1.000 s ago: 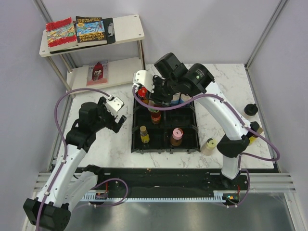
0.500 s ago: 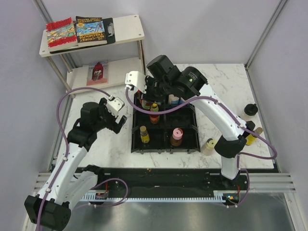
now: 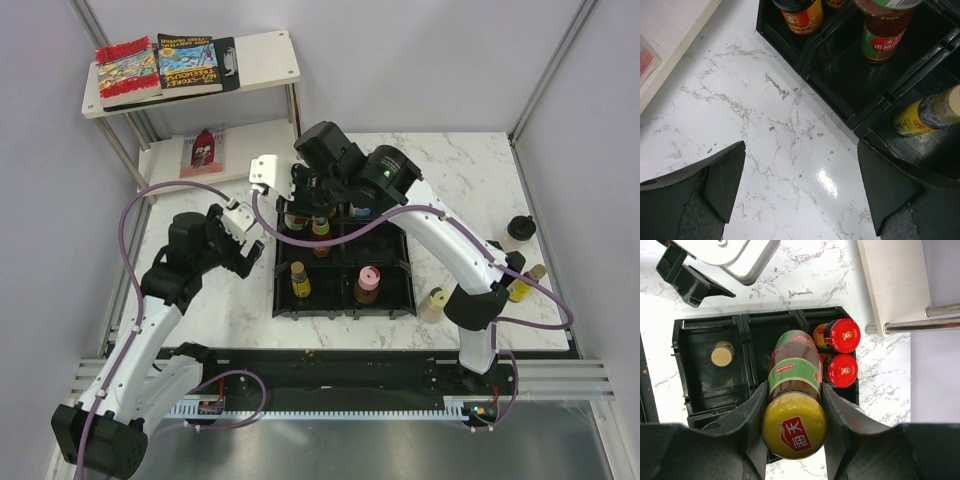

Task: Organize the condiment bottles
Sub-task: Place the bottle in the storage box.

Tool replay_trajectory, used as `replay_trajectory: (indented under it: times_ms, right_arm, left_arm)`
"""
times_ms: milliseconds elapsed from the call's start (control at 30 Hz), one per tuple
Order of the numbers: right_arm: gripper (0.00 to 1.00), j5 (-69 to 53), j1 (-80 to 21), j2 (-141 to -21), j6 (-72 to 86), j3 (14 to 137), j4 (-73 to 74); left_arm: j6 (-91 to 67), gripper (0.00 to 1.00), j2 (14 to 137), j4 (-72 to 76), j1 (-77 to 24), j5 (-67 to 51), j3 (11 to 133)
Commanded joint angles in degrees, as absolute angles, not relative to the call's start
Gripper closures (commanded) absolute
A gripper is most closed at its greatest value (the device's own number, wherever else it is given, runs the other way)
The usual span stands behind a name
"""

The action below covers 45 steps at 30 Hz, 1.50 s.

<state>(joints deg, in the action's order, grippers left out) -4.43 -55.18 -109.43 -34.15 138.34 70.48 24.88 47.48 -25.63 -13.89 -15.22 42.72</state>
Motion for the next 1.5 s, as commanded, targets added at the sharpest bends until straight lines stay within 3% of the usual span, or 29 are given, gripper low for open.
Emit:
replay_trajectory:
  times_ms: [0,833,1467]
  right_arm:
    - [1.00,-4.30,-55.46,-110.30,-34.63,137.73,61.96]
    - [1.00,-14.68,-46.14,-119.09,-32.61,128.94,53.44]
    - [1.00,-19.25,-47.20,-114.79,-31.46,125.78,55.63]
  left_arm:
    - [22.94,0.01,45.71,-23.82,-13.62,-16.17,42.28]
    - [21.62,0.01,42.36,-24.17,-13.54,-20.04,40.87]
    - [21.27,0.01,42.45,-23.20,-13.54,-20.83,39.81]
